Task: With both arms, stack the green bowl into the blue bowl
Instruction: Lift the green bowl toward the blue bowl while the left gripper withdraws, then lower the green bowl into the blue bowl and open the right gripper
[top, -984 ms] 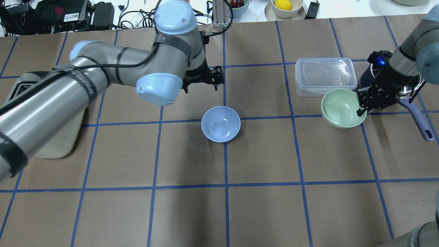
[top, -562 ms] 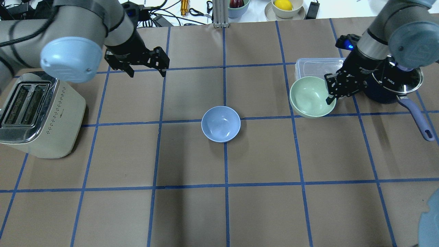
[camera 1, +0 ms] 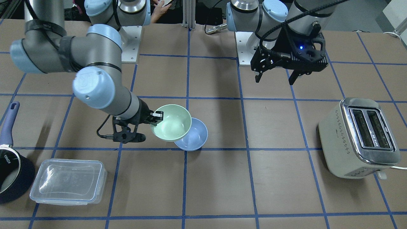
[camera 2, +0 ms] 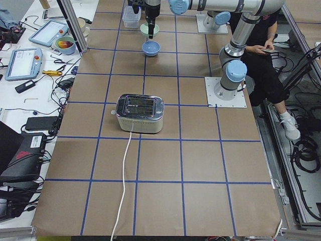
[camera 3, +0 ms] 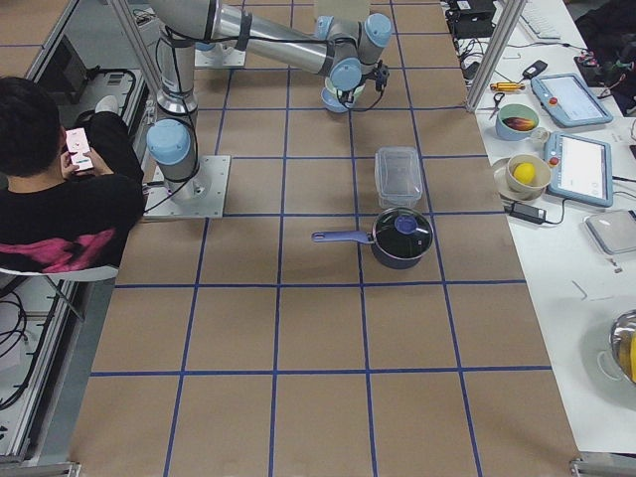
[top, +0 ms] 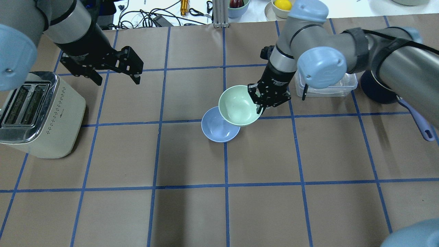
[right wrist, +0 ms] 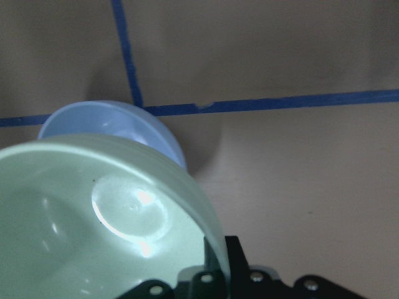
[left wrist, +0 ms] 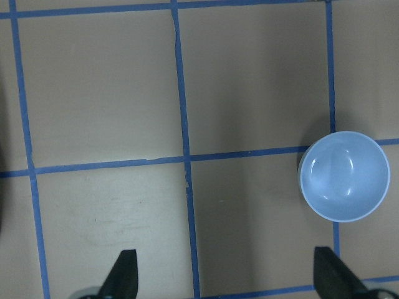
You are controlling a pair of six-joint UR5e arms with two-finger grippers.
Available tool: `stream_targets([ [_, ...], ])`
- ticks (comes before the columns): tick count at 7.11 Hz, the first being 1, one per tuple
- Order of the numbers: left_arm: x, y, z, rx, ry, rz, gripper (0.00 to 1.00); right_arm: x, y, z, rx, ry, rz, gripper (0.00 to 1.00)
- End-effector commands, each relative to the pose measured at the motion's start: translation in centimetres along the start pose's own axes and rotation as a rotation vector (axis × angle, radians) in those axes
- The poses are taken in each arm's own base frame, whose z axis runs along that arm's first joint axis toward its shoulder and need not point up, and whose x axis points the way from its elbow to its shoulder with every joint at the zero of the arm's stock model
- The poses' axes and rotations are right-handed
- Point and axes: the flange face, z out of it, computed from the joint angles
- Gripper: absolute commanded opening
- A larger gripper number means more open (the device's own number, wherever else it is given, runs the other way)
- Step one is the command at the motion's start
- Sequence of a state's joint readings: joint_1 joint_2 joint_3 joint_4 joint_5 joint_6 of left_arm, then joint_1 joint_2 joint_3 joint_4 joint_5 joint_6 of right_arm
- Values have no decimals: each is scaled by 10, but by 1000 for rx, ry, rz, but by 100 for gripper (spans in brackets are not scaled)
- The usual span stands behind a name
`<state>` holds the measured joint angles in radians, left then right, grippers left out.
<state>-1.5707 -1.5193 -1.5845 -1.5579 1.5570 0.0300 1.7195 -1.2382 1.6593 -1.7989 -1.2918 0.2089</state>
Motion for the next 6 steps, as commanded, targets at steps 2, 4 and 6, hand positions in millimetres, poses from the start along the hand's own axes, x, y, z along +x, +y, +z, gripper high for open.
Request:
stream_targets([
  [2,-13,9,-10,-8,-41,-53,100,-46,-1,48,12,-24,22,0],
  [4,-11,-3,-11,62,-39,-59,100,-42,0,53,1,-16,28,0],
  [6,-11,0,-13,55,-42,-55,100,-32,5,65,-18,-5,39,0],
])
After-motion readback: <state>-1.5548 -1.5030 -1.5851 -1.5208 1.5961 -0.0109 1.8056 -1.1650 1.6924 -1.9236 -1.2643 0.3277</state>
